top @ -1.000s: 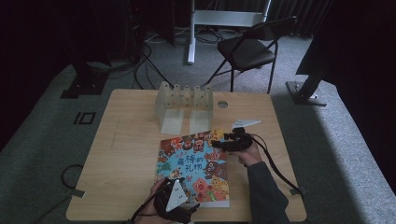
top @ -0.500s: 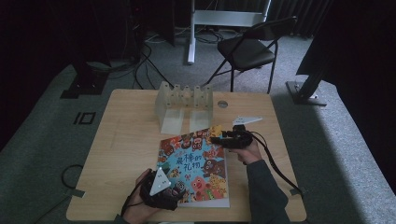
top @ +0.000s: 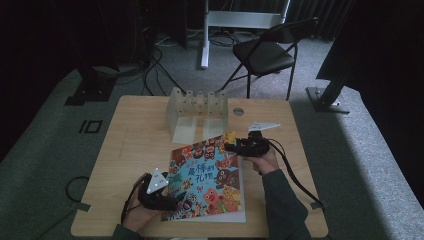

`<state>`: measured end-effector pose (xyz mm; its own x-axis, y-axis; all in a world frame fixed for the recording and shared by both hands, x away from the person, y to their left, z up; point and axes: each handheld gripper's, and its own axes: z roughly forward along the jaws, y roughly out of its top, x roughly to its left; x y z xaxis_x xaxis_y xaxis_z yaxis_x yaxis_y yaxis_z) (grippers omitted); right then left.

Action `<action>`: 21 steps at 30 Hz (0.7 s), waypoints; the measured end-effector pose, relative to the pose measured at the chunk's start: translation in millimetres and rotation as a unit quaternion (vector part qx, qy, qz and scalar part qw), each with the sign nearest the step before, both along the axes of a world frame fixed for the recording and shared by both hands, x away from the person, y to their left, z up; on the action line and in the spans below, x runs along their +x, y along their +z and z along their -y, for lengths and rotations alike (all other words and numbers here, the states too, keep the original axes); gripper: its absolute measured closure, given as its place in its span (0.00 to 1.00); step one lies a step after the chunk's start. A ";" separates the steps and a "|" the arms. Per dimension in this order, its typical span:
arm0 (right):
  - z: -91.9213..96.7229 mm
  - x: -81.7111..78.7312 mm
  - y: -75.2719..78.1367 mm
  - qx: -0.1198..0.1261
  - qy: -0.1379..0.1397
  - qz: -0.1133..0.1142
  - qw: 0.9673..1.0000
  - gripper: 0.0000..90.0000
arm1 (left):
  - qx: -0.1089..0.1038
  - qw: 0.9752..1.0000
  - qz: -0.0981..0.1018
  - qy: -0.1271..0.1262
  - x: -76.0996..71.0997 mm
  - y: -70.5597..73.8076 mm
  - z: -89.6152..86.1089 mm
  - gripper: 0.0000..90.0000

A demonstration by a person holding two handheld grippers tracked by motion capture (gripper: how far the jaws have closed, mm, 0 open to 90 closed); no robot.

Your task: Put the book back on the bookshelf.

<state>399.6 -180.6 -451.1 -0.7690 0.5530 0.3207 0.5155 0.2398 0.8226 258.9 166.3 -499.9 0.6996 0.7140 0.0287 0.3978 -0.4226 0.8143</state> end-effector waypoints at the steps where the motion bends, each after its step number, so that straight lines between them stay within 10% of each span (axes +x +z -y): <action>1: -0.3 -0.2 0.2 0.001 -0.003 -0.001 1.000 0.65 | -0.005 1.000 -0.004 0.007 5.2 -1.5 -5.2 0.11; 21: -0.6 -5.5 10.4 0.027 -0.014 0.002 1.000 0.71 | -0.024 0.999 -0.015 0.026 24.0 -2.2 -23.0 0.14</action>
